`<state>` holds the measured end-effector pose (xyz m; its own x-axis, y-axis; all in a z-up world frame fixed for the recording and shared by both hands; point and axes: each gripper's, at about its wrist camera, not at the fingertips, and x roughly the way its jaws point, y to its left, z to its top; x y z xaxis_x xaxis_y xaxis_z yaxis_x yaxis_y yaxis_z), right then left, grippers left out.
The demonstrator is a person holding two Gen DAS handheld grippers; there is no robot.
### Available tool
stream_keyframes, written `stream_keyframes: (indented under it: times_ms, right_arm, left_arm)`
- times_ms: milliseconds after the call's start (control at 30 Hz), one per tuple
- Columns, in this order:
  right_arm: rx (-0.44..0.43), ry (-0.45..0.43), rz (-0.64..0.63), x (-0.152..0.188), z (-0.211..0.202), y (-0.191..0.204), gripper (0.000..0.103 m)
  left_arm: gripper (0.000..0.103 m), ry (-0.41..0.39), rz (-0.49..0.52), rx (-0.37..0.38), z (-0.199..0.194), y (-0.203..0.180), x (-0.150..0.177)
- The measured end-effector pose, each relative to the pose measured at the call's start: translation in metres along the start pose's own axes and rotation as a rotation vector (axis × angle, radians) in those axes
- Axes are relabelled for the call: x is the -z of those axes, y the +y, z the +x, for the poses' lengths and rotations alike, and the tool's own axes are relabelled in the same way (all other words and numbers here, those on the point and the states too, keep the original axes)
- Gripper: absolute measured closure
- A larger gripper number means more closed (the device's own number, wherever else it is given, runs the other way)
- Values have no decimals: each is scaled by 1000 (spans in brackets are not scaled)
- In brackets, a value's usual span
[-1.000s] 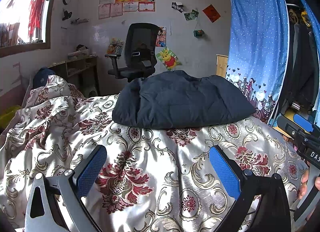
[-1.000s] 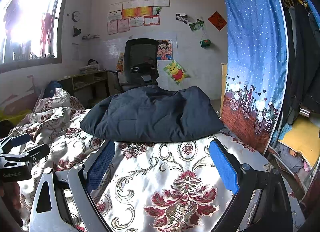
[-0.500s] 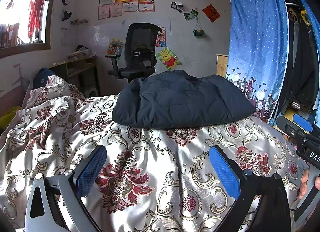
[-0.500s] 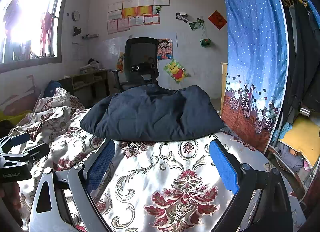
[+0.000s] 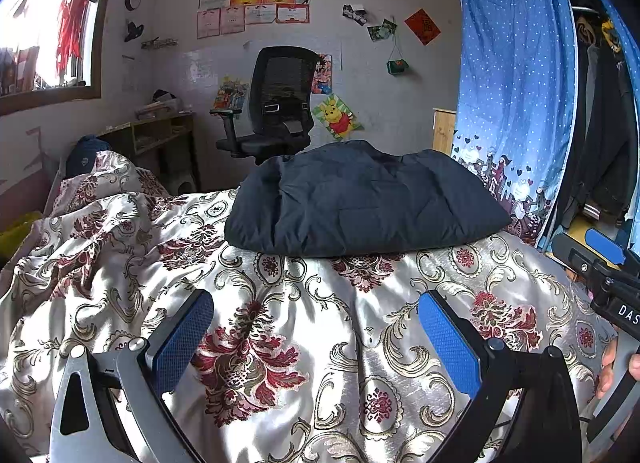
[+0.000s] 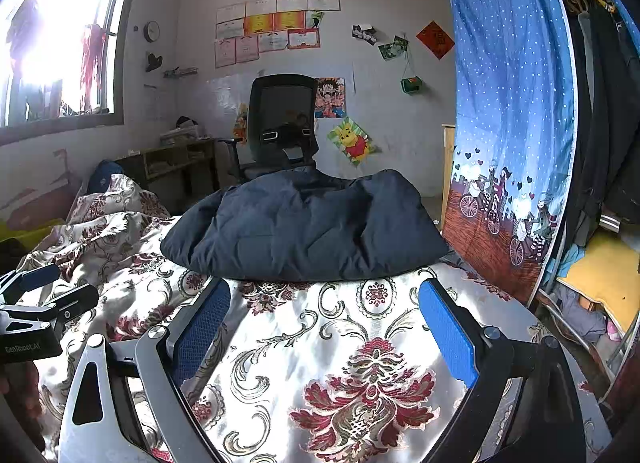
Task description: Fold large clothes
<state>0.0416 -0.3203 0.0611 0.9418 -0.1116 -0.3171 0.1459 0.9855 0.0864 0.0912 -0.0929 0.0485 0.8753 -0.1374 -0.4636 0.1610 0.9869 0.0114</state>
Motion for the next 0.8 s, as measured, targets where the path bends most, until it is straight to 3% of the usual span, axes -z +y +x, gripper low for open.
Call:
stream_keyframes:
  times_ms: [800]
  right_arm:
    - [0,2,2,0,0,0,10]
  left_arm:
    - [0,0,3,-2,0,-2,1]
